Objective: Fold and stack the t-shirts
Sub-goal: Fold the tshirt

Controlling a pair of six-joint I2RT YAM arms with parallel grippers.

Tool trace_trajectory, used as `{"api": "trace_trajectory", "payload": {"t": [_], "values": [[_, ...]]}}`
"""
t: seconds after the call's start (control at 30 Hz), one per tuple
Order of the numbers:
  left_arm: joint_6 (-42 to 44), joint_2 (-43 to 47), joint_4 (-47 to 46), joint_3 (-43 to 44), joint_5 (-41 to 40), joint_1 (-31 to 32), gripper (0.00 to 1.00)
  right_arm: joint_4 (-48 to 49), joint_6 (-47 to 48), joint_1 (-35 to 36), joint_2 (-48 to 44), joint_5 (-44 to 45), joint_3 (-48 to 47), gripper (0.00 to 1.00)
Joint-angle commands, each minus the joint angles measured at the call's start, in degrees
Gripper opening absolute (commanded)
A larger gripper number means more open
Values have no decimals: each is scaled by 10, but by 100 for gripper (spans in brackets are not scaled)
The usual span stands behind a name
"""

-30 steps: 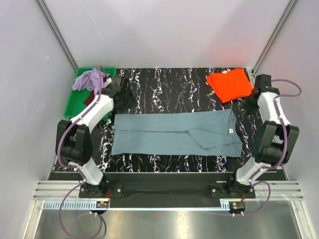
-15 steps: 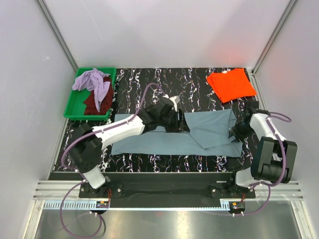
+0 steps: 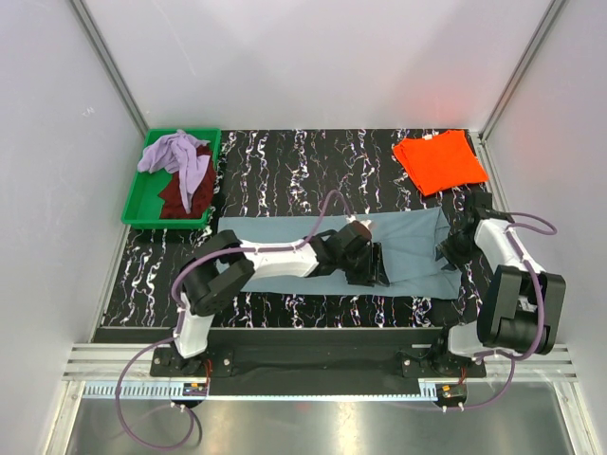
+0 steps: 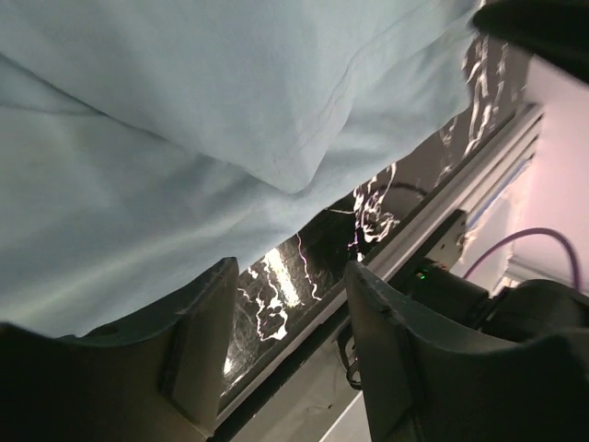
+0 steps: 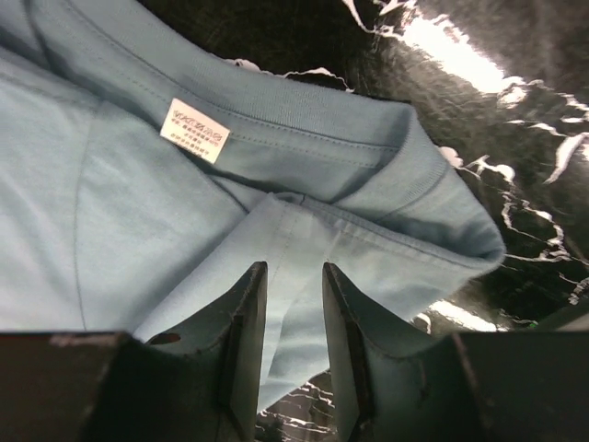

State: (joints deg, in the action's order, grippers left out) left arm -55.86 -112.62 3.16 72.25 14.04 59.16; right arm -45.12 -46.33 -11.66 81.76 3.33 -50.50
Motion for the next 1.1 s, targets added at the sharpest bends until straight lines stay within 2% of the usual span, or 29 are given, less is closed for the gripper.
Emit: {"api": "trace_trajectory", "payload": {"t": [0.0,0.23,0.4,1.07], "values": [[1,-1,-7,52,-53,12,53,-23,15,2,-48,41,-47,38],[51,-56,97,132,-100,17,49,-64,35,2,-131,62,-96,38],[65,-82,163,173,-135,20,46,-71,49,2,-145,52,-115,38],[68,-132,190,245,-139,30,45,-66,69,2,-179,48,-122,38]]}}
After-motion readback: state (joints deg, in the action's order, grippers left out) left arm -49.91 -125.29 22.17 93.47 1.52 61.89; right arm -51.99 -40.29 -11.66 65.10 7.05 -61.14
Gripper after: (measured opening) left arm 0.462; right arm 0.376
